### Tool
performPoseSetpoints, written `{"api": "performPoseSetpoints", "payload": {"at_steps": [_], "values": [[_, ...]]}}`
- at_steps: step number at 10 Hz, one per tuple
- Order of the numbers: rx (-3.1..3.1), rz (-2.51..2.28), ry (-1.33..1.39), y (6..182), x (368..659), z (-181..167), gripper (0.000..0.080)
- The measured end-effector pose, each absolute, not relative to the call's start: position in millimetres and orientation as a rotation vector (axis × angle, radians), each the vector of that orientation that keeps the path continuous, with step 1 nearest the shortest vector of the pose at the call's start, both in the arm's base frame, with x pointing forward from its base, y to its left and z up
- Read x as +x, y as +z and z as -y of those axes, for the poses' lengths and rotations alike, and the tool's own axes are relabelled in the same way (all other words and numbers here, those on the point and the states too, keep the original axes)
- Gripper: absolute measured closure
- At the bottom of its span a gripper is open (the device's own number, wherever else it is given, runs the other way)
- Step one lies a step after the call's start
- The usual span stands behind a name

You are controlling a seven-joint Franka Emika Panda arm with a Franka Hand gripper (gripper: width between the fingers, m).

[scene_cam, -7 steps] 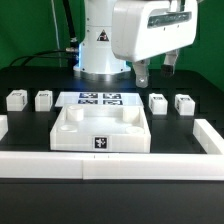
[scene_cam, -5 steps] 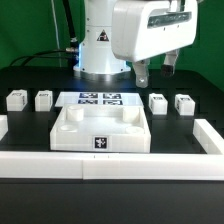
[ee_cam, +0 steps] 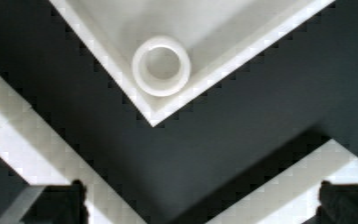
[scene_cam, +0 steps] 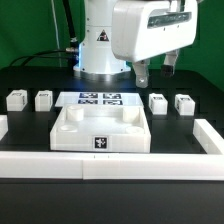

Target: Assemble square table

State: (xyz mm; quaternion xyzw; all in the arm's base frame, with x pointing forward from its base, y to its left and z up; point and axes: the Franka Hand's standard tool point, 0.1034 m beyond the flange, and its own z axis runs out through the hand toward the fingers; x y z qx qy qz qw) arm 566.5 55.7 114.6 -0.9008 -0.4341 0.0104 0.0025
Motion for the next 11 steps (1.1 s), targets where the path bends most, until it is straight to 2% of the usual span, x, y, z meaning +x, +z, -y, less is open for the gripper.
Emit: {"api": "performPoseSetpoints", "payload": {"at_steps": [5, 8, 11], "values": [[-2.807, 1.401, 0.027, 113.9, 565, -55, 0.015], [-2.583, 1.762, 0.045, 77.5, 494, -21, 0.015], [-2.333, 2.049, 0.047, 45.4, 456, -4, 0.015]]}}
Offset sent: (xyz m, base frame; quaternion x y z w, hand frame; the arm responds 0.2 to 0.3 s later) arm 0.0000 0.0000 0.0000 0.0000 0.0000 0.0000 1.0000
